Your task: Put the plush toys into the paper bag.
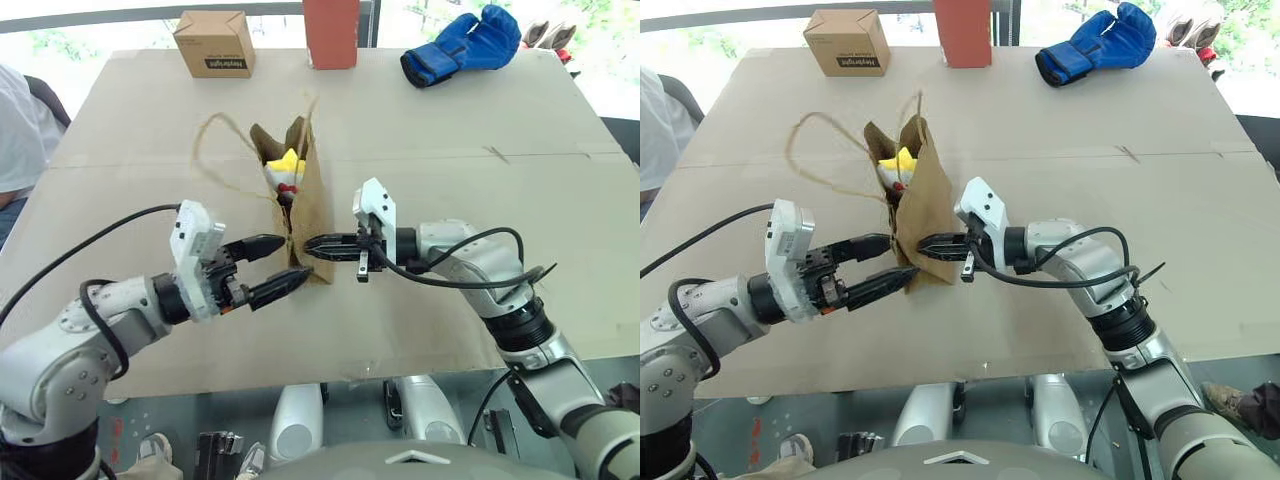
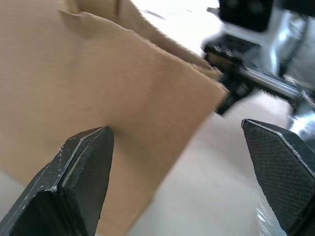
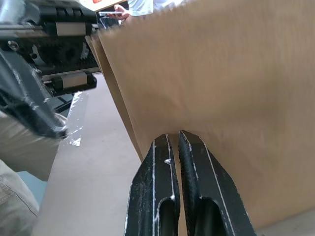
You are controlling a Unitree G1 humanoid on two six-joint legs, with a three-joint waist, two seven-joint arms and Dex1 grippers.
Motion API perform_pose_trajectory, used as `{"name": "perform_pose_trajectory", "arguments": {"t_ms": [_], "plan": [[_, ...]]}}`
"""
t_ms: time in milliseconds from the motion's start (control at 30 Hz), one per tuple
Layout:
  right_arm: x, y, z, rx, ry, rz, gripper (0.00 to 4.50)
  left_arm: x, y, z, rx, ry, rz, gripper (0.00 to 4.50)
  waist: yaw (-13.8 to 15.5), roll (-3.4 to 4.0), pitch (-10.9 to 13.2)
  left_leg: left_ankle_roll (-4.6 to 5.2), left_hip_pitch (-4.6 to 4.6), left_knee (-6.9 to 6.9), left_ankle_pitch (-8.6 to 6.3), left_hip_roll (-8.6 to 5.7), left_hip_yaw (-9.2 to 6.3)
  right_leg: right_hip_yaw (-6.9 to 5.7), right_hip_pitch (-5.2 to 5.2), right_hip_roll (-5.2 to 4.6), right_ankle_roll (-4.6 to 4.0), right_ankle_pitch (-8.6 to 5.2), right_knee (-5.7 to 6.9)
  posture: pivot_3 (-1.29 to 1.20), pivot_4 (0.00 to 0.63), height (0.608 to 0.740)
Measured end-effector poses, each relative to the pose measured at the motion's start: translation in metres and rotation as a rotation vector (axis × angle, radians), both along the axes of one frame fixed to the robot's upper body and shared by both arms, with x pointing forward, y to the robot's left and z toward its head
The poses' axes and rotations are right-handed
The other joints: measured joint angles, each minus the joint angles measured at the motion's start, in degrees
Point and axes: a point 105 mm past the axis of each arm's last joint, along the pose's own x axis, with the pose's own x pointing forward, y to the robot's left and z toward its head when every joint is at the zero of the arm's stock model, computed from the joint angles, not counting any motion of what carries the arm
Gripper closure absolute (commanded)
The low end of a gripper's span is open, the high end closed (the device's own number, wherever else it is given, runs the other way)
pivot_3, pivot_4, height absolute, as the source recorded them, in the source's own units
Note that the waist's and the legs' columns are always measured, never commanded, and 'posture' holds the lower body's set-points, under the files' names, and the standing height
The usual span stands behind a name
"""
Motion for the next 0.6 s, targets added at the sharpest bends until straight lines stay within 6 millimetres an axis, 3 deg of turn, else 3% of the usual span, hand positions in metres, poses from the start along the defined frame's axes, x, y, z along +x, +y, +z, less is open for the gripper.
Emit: {"name": "perform_pose_trajectory", "arguments": {"t_ms": [167,267,433,467,533,567,600], "plan": [[0.000,0.002,-0.001,0.010,0.003,0.007,4.45,0.013,0.003,-0.006,0.016,-0.034,0.210,0.00,0.0,-0.01,0.0,0.00,0.03,0.10,0.00,0.00,-0.06,-0.04,0.10,0.02,0.01,0.01,0.02,0.00,0.150,0.714],[0.000,0.003,-0.001,0.013,0.003,0.012,4.50,0.020,0.003,-0.005,0.025,-0.074,0.305,0.73,0.0,0.02,0.0,0.00,0.05,0.11,0.00,-0.02,-0.07,-0.04,0.13,0.02,0.00,0.01,0.02,0.00,0.150,0.714],[0.003,0.001,0.006,0.032,-0.030,-0.008,4.50,0.026,-0.005,0.000,-0.041,-0.138,0.372,3.00,0.0,0.00,0.0,0.00,0.05,0.14,0.00,-0.03,-0.12,-0.08,0.17,0.03,0.00,0.01,0.03,0.00,0.150,0.714],[0.004,0.000,0.007,0.032,-0.037,-0.014,4.50,0.026,-0.005,0.001,-0.041,-0.145,0.374,3.27,0.1,0.00,0.0,0.00,0.05,0.14,0.00,-0.03,-0.13,-0.08,0.17,0.03,0.00,0.01,0.03,0.00,0.150,0.714],[0.007,-0.013,0.014,0.030,-0.109,-0.066,4.50,0.026,-0.005,0.010,-0.044,-0.211,0.344,4.18,0.3,0.00,0.0,0.00,0.03,0.15,0.00,-0.05,-0.13,-0.09,0.17,0.02,0.00,0.01,0.00,0.00,0.150,0.714],[0.008,-0.019,0.018,0.042,-0.139,-0.095,4.50,0.027,-0.004,0.013,-0.038,-0.239,0.322,4.48,0.4,0.00,0.0,0.00,0.03,0.15,0.00,-0.05,-0.12,-0.09,0.17,0.01,-0.01,0.00,-0.01,0.00,0.150,0.714],[0.009,-0.027,0.024,0.074,-0.177,-0.141,4.50,0.029,-0.003,0.018,-0.022,-0.273,0.285,4.48,0.5,0.00,0.0,0.00,0.04,0.15,0.00,-0.05,-0.13,-0.11,0.17,0.02,-0.04,-0.01,0.00,0.00,0.150,0.714]]}}
